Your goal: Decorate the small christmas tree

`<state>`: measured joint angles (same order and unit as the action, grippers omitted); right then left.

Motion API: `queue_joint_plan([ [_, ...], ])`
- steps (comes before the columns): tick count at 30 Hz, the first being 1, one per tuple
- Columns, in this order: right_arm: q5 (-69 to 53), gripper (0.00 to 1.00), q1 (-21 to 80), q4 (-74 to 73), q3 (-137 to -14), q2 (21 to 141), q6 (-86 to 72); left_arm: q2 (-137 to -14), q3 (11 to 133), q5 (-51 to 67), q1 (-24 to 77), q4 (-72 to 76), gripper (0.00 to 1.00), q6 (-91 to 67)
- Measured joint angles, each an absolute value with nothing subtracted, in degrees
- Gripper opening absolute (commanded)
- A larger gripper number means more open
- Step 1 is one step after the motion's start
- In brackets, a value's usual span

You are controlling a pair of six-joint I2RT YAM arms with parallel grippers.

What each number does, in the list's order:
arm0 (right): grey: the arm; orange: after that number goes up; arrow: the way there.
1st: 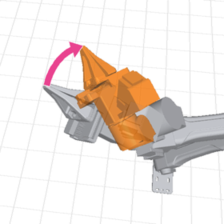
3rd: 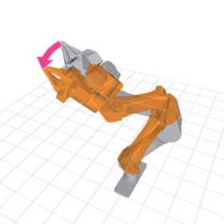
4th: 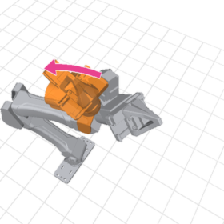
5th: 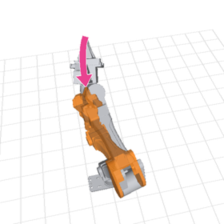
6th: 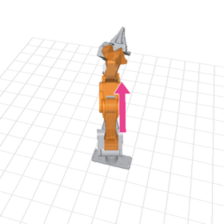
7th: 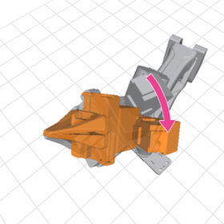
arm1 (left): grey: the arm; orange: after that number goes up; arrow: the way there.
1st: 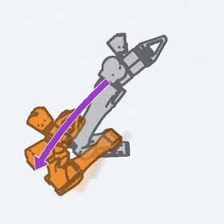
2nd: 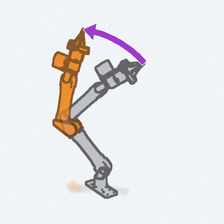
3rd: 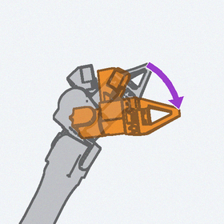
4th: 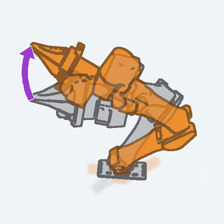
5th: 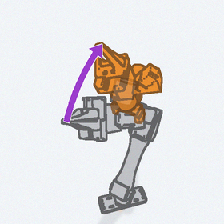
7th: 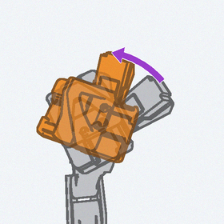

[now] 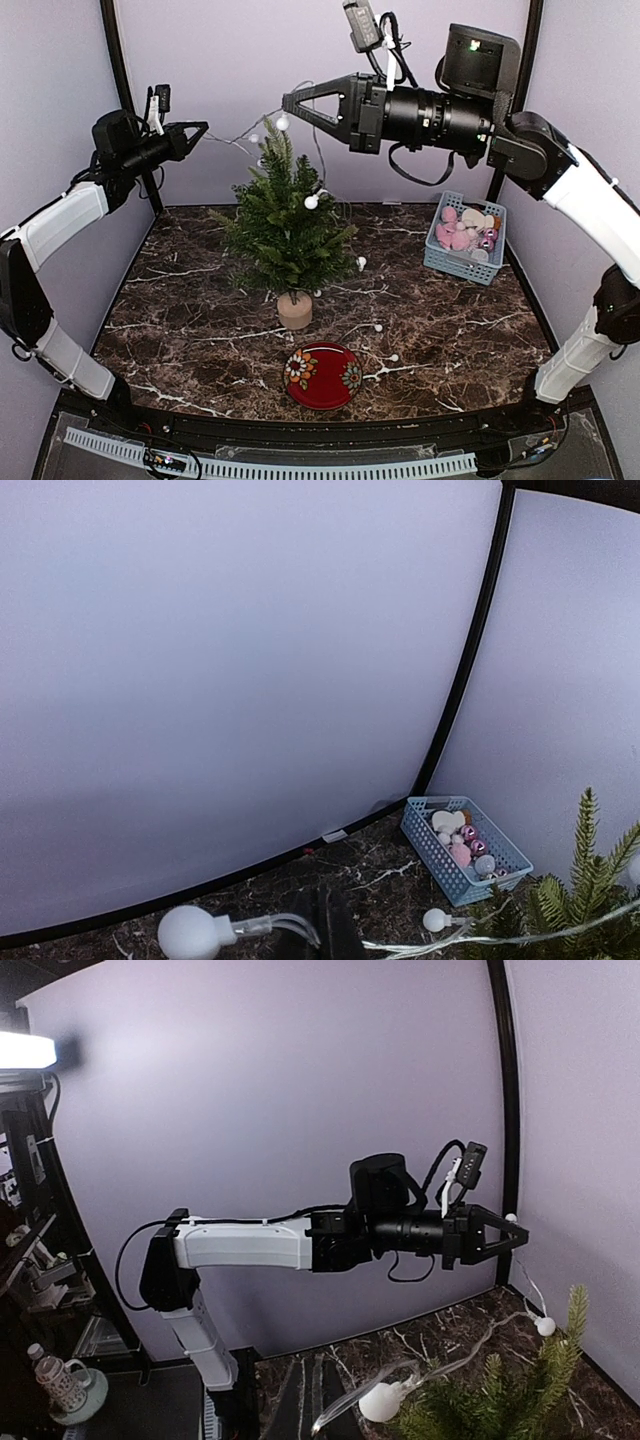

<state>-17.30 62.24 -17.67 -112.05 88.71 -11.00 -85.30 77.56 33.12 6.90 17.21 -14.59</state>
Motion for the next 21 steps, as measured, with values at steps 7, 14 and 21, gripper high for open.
queue_joint_plan([
  [7, -23.51, 0.00, 65.78, -18.11, -112.09, 88.51, -11.09, -83.61, 73.06, 34.68, 5.91, 20.60, 0.00, -17.23],
  [14, -25.98, 0.00, 69.23, -23.33, -112.14, 88.58, -9.37, -82.28, 70.13, 38.50, 5.34, 22.57, 0.00, -18.70],
  [21, -26.98, 0.00, 72.07, -26.61, -109.08, 88.36, -8.38, -77.71, 62.50, 44.40, 5.04, 26.30, 0.05, -19.75],
])
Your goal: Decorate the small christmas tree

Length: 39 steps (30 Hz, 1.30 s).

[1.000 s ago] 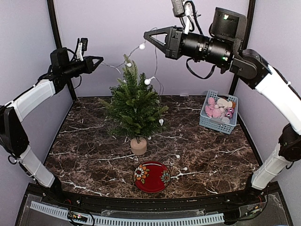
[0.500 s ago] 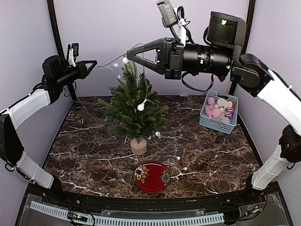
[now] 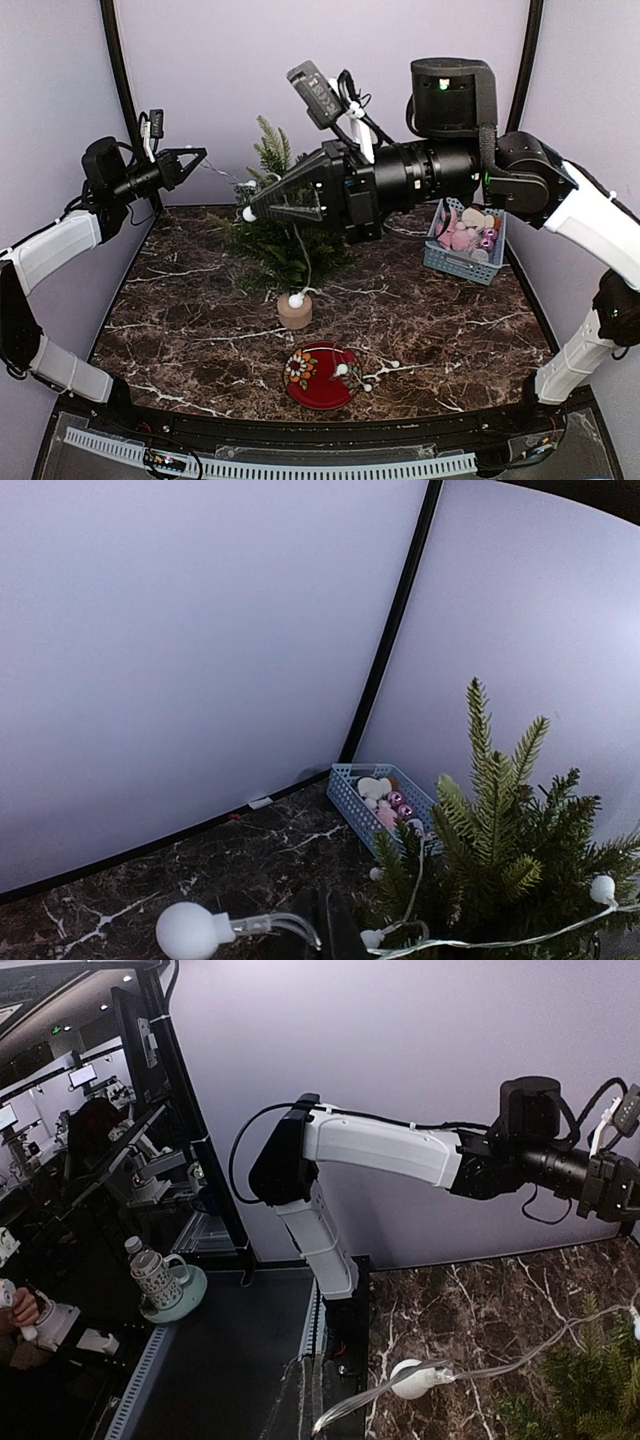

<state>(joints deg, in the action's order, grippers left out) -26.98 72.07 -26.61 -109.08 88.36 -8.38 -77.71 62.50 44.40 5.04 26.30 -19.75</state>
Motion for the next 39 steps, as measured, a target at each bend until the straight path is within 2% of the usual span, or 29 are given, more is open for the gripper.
queue_joint_plan([
  [7, -26.98, 0.00, 72.84, -27.00, -104.29, 87.74, -9.54, -73.71, 56.03, 49.56, 4.99, 28.45, 0.21, -21.30],
  [10, -26.98, 0.00, 73.69, -26.74, -104.27, 87.59, -9.76, -71.33, 53.34, 50.52, 4.99, 27.68, 0.37, -21.74],
  [11, -26.94, 0.00, 73.89, -26.65, -104.27, 87.48, -9.80, -70.35, 52.36, 50.59, 4.97, 27.44, 0.48, -21.98],
  [12, -26.48, 0.00, 74.13, -26.35, -104.25, 87.31, -9.96, -69.12, 51.11, 50.57, 4.97, 27.05, 0.53, -22.37],
  [13, -25.76, 0.00, 74.35, -25.85, -104.12, 87.05, -10.20, -68.07, 50.11, 50.43, 4.99, 26.46, 0.62, -22.20],
  [15, -24.10, 0.00, 74.50, -24.60, -103.61, 86.21, -10.76, -65.19, 47.51, 50.00, 4.97, 24.99, 0.71, -22.79],
  [17, -21.67, 0.00, 74.54, -23.14, -103.09, 85.41, -11.31, -62.39, 45.52, 49.32, 4.99, 22.63, 0.76, -23.03],
  [22, -12.97, 0.00, 74.54, -19.38, -103.02, 84.75, -12.32, -55.90, 42.06, 47.90, 4.97, 16.38, 0.85, -22.98],
  [27, -8.43, 0.00, 74.54, -18.87, -107.63, 88.16, -12.43, -51.75, 39.57, 47.31, 4.97, 11.38, 0.87, -22.70],
  [33, -9.30, 0.00, 74.76, -18.44, -114.34, 94.50, -12.21, -48.71, 39.38, 43.46, 4.97, 3.33, 0.88, -21.54],
  [39, -13.67, 0.00, 75.40, -18.09, -118.02, 96.75, -11.86, -44.51, 37.41, 40.91, 4.97, 1.87, 0.89, -22.31],
])
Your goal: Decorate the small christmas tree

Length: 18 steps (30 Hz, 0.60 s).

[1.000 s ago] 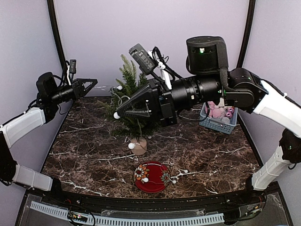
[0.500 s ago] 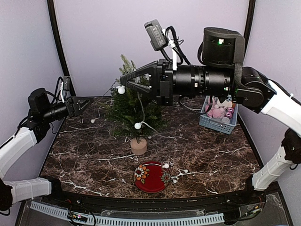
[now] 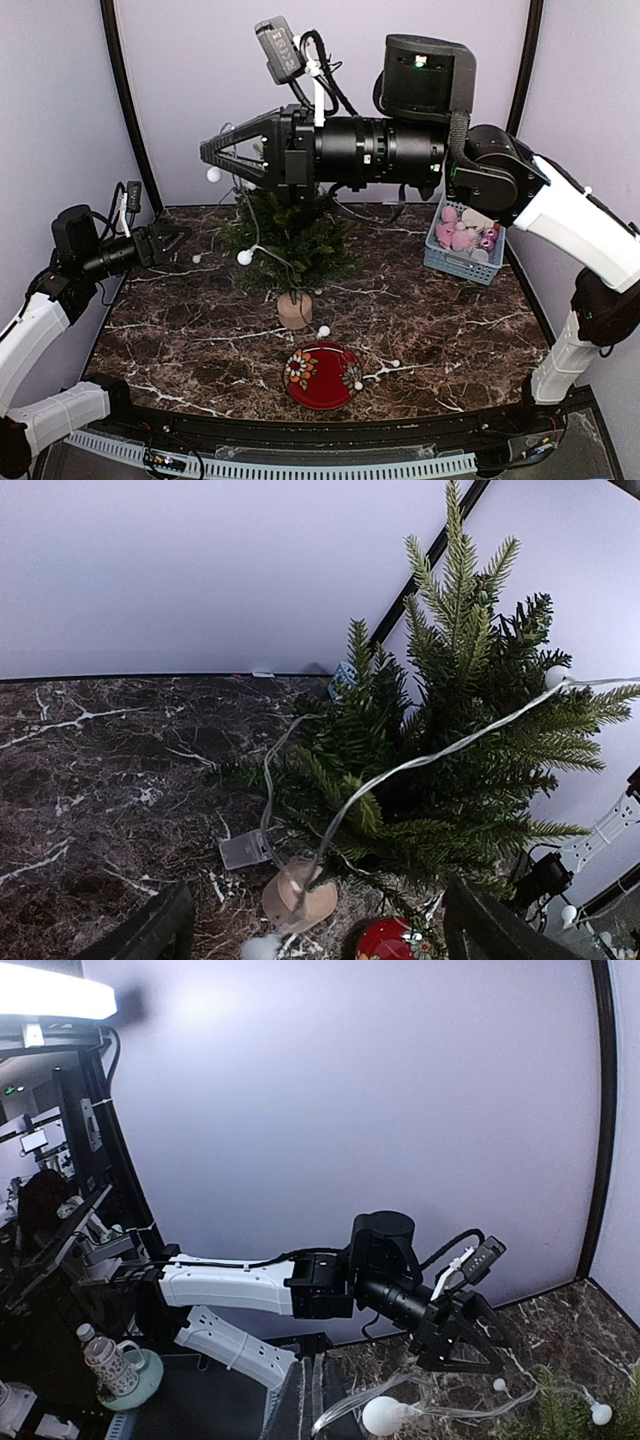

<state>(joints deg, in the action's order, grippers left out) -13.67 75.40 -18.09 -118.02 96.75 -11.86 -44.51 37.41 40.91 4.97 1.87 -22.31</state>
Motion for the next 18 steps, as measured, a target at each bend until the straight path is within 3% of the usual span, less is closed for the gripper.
queue_joint_plan([
  [18, -24.77, 0.00, 76.64, -13.80, -117.73, 94.67, -11.22, -42.87, 35.07, 41.98, 4.97, 2.61, 0.89, -23.64],
])
